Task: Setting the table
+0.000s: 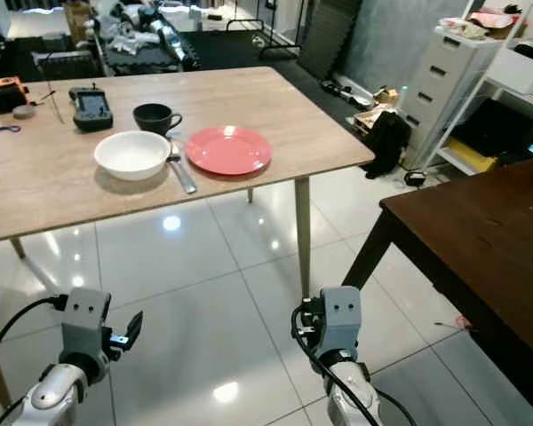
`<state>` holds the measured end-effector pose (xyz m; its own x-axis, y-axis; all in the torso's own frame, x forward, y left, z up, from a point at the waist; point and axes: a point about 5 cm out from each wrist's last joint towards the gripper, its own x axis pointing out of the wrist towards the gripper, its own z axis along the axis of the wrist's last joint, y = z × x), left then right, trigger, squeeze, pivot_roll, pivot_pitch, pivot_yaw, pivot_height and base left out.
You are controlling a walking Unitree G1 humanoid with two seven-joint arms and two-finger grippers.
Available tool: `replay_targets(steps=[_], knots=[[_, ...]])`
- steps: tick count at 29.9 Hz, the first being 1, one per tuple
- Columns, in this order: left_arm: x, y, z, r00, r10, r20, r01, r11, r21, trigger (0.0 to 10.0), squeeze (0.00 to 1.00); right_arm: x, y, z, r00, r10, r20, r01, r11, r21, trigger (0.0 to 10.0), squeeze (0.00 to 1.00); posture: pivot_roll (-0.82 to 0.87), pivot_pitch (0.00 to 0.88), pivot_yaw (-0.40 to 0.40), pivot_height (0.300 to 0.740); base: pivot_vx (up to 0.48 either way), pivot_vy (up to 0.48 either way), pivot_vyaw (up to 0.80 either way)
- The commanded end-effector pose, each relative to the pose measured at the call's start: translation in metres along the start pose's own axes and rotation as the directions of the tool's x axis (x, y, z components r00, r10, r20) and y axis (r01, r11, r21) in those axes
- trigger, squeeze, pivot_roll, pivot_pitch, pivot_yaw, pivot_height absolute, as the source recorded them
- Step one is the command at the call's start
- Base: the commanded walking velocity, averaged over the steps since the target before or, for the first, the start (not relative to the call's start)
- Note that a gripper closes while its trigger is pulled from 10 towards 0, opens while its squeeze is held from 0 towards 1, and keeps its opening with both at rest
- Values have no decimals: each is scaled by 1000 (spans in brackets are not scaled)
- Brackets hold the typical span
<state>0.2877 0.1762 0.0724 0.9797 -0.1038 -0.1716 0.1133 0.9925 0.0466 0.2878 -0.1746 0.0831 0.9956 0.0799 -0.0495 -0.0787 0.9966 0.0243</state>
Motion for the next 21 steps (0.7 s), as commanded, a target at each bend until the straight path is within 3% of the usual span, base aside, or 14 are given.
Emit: replay_targets(steps=[1, 8, 11, 21], knots=[[-2, -1, -6, 1000, -7, -17, 7, 1000, -15, 10000, 0, -3, -1, -6, 1000, -4, -23, 4, 1000, 4, 10000, 0, -10, 90, 29, 740, 0, 0, 0], [-2, -1, -3, 1000, -11, 1, 11, 1000, -9, 10000, 0, -1, 1, 0, 1000, 6, 6, -6, 1000, -31, 10000, 0, -8, 86, 29, 740, 301, 0, 0], [-1, 0, -2, 1000, -7, 3, 7, 1000, -1, 10000, 0, 3, 3, 16, 997, 17, 80, -18, 1000, 3, 10000, 0, -9, 85, 28, 740, 480, 0, 0], [0, 0, 5, 1000, -10, 29, 10, 1000, 20, 10000, 0, 8, 12, 44, 981, 62, 181, -64, 998, 6, 10000, 0, -3, 87, 26, 740, 480, 0, 0]])
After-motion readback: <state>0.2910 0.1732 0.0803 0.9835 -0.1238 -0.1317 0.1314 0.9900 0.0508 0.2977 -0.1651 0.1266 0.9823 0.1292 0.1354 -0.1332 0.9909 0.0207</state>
